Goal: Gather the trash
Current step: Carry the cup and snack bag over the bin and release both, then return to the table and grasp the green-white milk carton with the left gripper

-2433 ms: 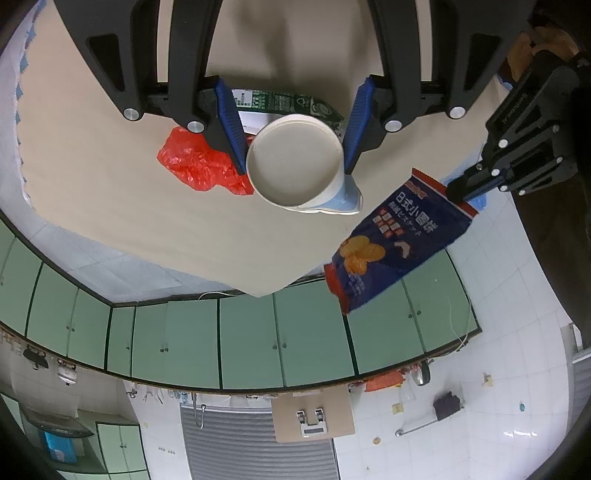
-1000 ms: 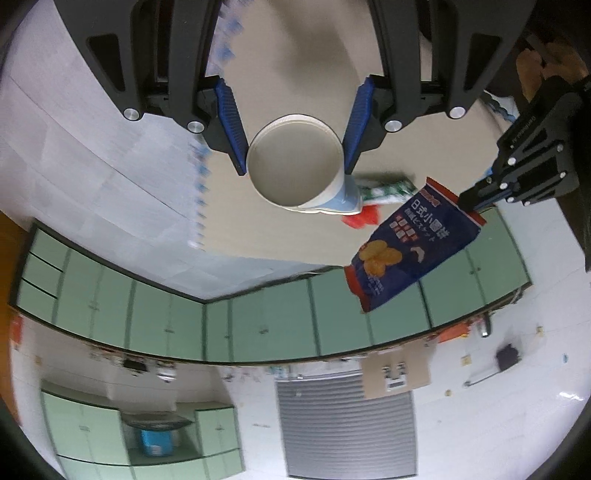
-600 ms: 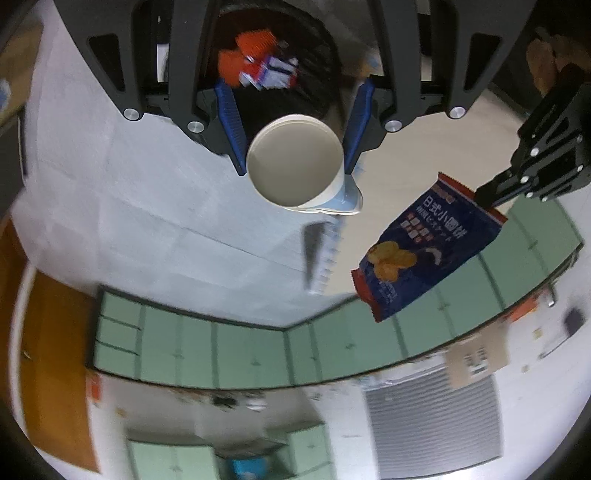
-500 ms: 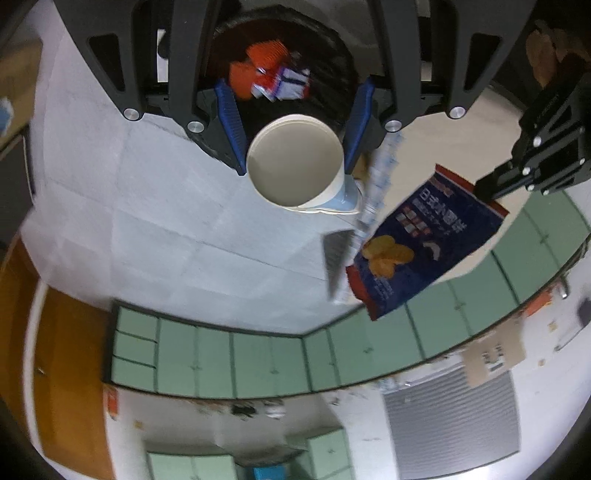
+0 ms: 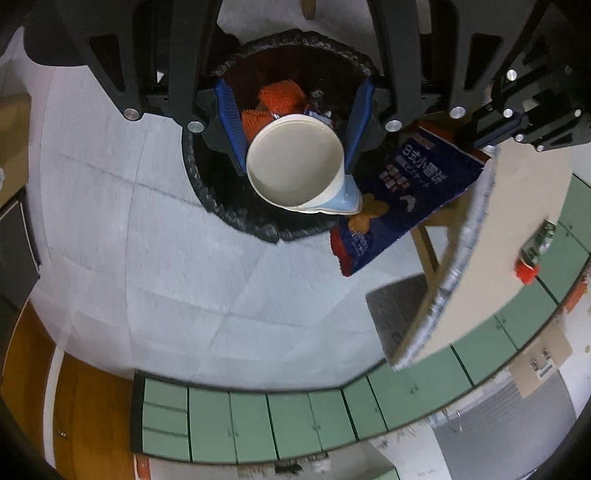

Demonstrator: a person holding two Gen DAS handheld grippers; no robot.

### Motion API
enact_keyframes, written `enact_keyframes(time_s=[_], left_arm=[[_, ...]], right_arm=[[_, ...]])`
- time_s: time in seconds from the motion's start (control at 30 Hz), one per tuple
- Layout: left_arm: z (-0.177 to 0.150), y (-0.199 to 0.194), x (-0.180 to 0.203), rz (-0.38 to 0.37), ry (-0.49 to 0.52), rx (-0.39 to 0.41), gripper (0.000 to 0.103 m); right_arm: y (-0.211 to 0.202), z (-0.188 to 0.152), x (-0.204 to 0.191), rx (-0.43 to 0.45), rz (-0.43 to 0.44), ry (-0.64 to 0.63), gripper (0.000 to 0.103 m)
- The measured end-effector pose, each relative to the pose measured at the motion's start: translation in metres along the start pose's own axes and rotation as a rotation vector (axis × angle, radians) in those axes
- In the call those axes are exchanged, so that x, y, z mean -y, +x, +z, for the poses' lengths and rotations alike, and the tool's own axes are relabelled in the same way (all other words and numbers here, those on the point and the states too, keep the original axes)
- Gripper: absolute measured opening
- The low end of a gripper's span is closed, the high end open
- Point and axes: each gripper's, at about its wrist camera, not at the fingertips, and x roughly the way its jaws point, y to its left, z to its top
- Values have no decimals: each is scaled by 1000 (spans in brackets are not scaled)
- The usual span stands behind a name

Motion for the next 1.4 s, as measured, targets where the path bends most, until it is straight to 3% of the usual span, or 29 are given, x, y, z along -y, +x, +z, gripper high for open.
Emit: enact_keyframes(time_s=[0.17, 0.23, 0.37, 0.5, 0.57, 0.63, 0.73, 1.0, 1.13, 1.27, 1.4], left_arm=[[4, 25, 1, 9, 18, -50, 9], [5, 27, 0, 11, 21, -49, 23], [6, 23, -5, 24, 2, -33, 31], [4, 0, -16, 48, -42, 1, 52], [4, -14, -23, 49, -66, 23, 55], [1, -32, -37, 84, -106, 58, 69], [-7, -58, -64, 120, -176, 98, 73], [-48, -135, -162, 316, -375, 207, 88], [-65, -172, -205, 435, -403, 271, 91], [-73, -200, -239, 499, -415, 342, 94], [-76, -201, -265, 518, -408, 359, 95]], right_arm=[[9, -3, 7, -15, -22, 27, 56], [9, -4, 11, -20, -28, 38, 57], [6, -5, 14, -19, -20, 56, 57], [-1, -1, 11, 0, -9, 51, 57], [-8, 2, 4, 13, 1, 37, 57], [-15, 4, -5, 24, 14, 18, 57], [-31, 11, -25, 58, 48, -24, 59], [-54, 39, -125, 134, 193, -209, 71], [-52, 50, -197, 156, 281, -356, 71], [-50, 58, -252, 190, 349, -466, 71], [-40, 71, -296, 217, 381, -540, 71]])
